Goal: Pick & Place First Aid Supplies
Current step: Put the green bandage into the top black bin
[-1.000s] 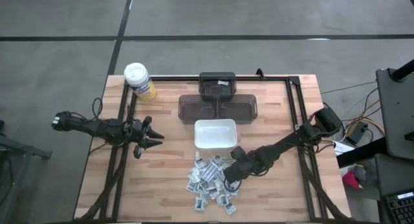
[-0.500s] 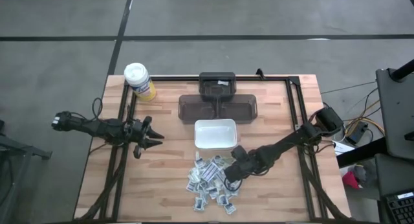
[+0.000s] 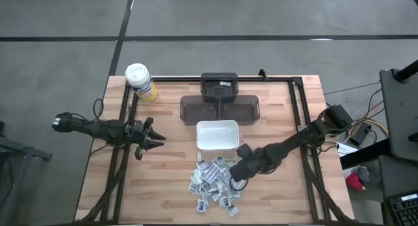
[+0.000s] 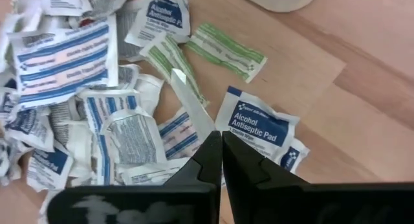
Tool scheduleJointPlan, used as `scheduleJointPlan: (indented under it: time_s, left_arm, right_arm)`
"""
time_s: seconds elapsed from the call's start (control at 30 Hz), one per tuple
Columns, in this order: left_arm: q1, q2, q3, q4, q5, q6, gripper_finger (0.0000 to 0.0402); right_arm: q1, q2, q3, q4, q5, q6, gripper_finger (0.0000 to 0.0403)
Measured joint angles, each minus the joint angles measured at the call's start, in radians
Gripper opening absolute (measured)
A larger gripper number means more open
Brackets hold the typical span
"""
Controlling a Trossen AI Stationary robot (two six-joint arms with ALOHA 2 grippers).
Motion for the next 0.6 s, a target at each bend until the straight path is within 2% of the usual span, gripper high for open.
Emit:
scheduleJointPlan:
  time_s: [0.2, 0.37, 0.6]
  left_arm:
    - [0.0, 0.0, 0.0, 0.0, 0.0, 0.0, 0.0115]
    - [0.0, 0.0, 0.0, 0.0, 0.0, 0.0, 0.0115]
    - [0.0, 0.0, 0.0, 0.001, 0.0, -0.001, 0.0115]
  right_arm:
    - [0.0, -0.092, 0.0, 0.011, -0.033, -0.092, 0.0008]
    - [-0.023, -0.193, -0.001, 0.088, -0.026, -0.213, 0.0008]
    - [-0.125, -0.31, -0.004, 0.225, 0.052, -0.424, 0.0008]
